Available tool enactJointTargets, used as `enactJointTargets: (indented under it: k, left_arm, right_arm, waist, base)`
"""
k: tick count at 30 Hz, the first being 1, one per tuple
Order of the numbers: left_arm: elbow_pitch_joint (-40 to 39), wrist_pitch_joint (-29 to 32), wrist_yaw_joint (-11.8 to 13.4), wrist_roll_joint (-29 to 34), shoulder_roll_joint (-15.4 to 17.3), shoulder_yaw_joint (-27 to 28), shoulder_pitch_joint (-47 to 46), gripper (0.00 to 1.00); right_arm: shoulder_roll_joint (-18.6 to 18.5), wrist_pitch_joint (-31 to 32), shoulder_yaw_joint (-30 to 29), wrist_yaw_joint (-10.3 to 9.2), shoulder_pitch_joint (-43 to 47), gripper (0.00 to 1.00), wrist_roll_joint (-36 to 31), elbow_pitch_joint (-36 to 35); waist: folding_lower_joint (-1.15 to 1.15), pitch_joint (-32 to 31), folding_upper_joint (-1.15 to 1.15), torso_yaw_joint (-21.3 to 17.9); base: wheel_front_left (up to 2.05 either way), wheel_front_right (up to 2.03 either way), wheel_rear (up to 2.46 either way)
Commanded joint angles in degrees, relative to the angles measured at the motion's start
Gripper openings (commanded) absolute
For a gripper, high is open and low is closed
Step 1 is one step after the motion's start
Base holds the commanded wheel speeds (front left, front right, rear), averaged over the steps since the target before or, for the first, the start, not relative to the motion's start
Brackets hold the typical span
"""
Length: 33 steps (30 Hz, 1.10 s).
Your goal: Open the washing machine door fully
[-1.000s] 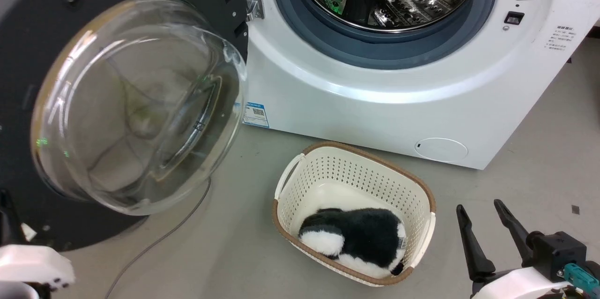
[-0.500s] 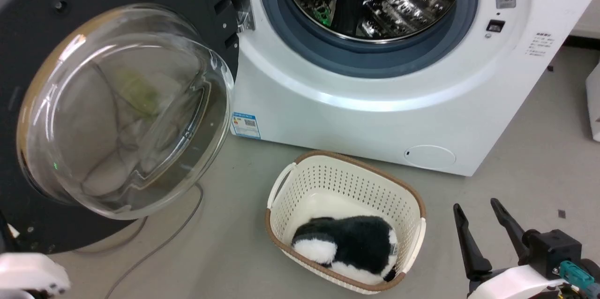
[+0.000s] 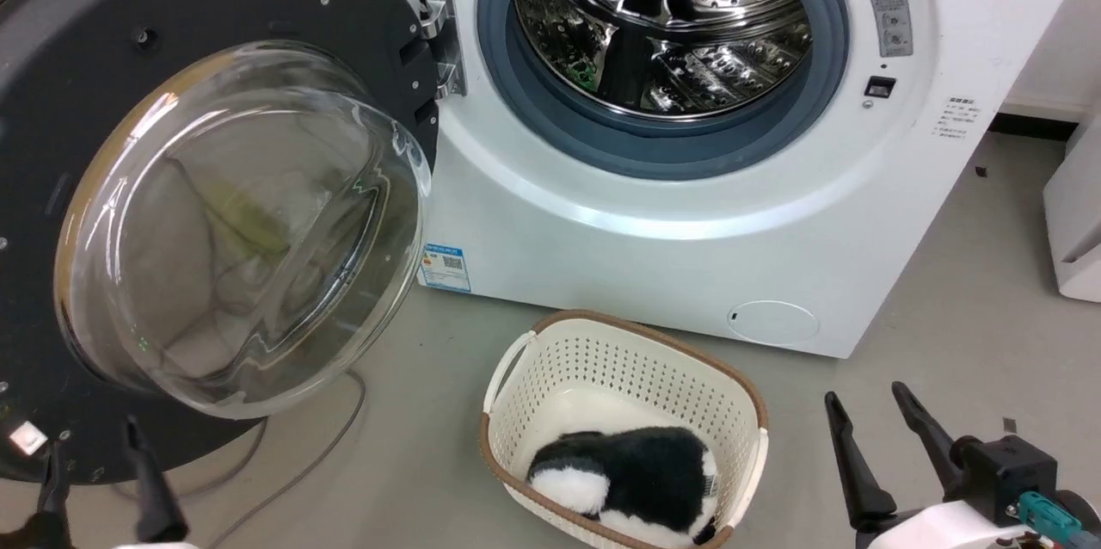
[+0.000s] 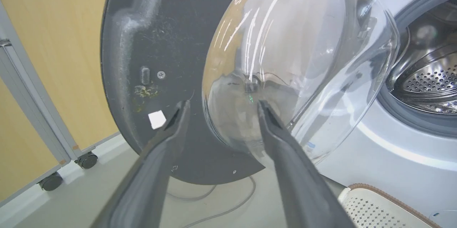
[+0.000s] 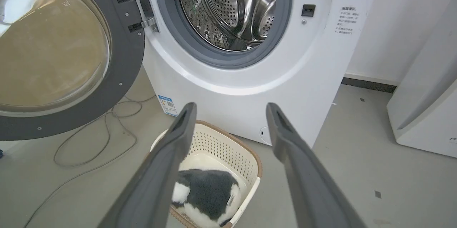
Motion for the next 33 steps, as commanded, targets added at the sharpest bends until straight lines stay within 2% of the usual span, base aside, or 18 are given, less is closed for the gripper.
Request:
enactJointTargets:
  k: [1, 9, 13, 24, 27, 33]
  left_arm:
    - [-1.28, 0.08, 0.07, 0.7, 0.03, -0.65, 0.82, 1.0]
    - [-6.53, 2.85, -0.32, 3.51, -0.09, -6.17, 0.08, 1.0]
    - [-7.41, 5.08, -1.51, 5.05, -0.28, -10.23, -2.24, 1.0]
    - [-2.98, 8.62, -6.21, 6.29, -1.35, -17.6, -10.03, 1.0]
    - [-1.01, 10.03, -6.56, 7.17, -1.04, -19.06, -10.73, 1.0]
    - [1.37, 11.56, -5.73, 8.27, -0.81, -20.37, -10.09, 1.0]
  right_arm:
    - [0.23, -0.13, 0.17, 0.3, 0.89, 1.0, 0.4, -0.16]
    - [0.23, 0.3, 0.55, 0.3, 0.9, 1.0, -0.32, -1.0]
    - [0.23, 0.58, 0.63, 0.3, 0.79, 1.0, -0.8, -1.66]
    - [0.23, 0.99, 0.63, 0.3, 0.79, 1.0, -1.43, -2.08]
    - [0.23, 0.94, 0.53, 0.3, 1.06, 1.0, -1.33, -1.85]
    - [0.23, 0.64, 0.65, 0.3, 1.26, 1.0, -0.78, -1.27]
  waist:
    - [0.0, -0.25, 0.0, -0.46]
    - [0.0, -0.62, 0.0, -3.22]
    - [0.0, -0.71, 0.0, -5.45]
    - [0.0, -0.58, 0.0, -11.36]
    - [0.0, -0.45, 0.0, -12.37]
    - [0.0, -0.41, 0.0, -13.44]
  base:
    - [0.0, 0.0, 0.0]
    - [0.0, 0.0, 0.0]
    - [0.0, 0.0, 0.0]
    - [0.0, 0.0, 0.0]
    - [0.0, 0.0, 0.0]
    - [0.0, 0.0, 0.0]
